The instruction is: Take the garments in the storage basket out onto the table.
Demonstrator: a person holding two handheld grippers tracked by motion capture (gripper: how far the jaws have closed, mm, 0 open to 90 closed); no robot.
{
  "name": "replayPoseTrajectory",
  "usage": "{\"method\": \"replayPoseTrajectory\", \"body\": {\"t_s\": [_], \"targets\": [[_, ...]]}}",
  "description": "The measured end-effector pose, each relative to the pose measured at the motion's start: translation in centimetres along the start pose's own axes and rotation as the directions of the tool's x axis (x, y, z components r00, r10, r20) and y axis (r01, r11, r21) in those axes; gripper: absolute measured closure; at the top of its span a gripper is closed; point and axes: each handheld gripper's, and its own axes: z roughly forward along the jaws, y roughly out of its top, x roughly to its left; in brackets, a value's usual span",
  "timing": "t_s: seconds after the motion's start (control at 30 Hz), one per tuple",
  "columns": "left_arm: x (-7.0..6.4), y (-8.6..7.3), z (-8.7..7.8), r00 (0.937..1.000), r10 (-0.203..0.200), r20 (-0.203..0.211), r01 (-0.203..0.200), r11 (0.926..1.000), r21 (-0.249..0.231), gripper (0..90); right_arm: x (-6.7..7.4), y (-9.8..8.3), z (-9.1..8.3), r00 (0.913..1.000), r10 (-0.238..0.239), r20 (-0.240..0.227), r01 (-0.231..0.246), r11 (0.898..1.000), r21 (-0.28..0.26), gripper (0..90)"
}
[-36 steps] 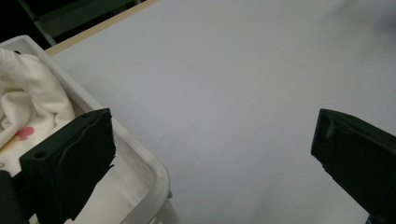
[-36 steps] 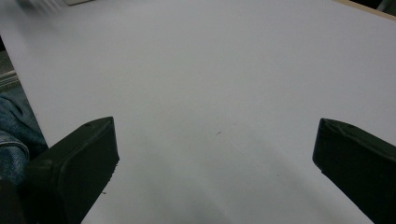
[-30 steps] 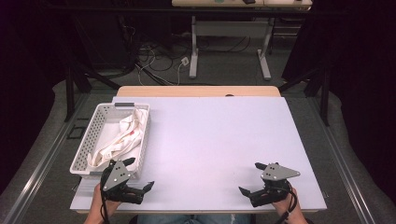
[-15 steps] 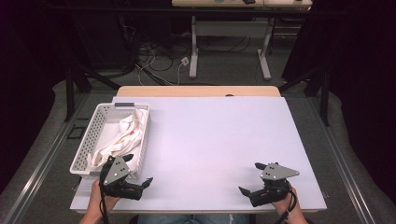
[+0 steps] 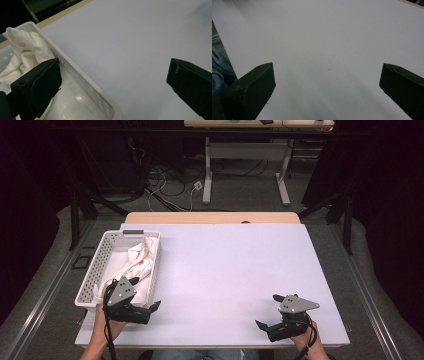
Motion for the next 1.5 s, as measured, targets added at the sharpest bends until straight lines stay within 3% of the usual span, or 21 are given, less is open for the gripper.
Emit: {"method": "replayPoseTrajectory", "body": {"t_s": [0.13,0.4,0.47,0.6,0.7,0.83,0.97,1.07,1.5], "targets": [[0.5,0.2,0.0,0.9999,0.005,-0.015,-0.004,1.0000,0.005,0.0,0.1,0.0,0.0,1.0000,-0.004,-0.005,0.004,1.000,0.005,0.0],[1.6,0.4,0.1,0.9993,-0.024,-0.030,0.025,0.9994,0.022,0.0,0.1,0.0,0.1,1.0000,-0.004,-0.001,0.004,1.000,0.013,0.0],[1.9,0.6,0.0,0.9991,-0.012,-0.040,0.014,0.9993,0.036,0.0,0.1,0.0,0.1,1.0000,-0.005,0.000,0.005,1.000,0.013,0.0],[2.8,1.0,-0.1,0.9975,-0.036,-0.060,0.039,0.9977,0.055,0.0,0.1,0.0,0.3,0.9999,-0.011,0.002,0.011,1.000,0.018,0.0],[3.4,1.2,0.2,0.9970,-0.026,-0.073,0.031,0.9971,0.069,0.0,0.1,0.0,0.3,1.0000,-0.009,0.004,0.008,1.000,0.020,0.0],[4.1,1.5,0.9,0.9967,-0.027,-0.076,0.036,0.9927,0.116,0.0,0.0,0.0,0.4,1.0000,-0.005,-0.001,0.005,1.000,0.028,0.0],[4.6,1.9,1.4,0.9967,-0.022,-0.078,0.032,0.9912,0.129,0.0,0.1,0.0,0.5,0.9998,-0.017,0.006,0.017,0.999,0.029,0.0],[5.1,2.1,1.8,0.9969,-0.017,-0.077,0.029,0.9855,0.167,0.0,0.1,0.0,0.4,1.0000,-0.005,0.005,0.005,1.000,0.028,0.0],[8.2,2.4,3.5,0.9939,-0.053,-0.097,0.073,0.9748,0.211,0.0,0.1,0.0,0.3,0.9998,-0.003,0.018,0.003,1.000,0.029,0.0]]}}
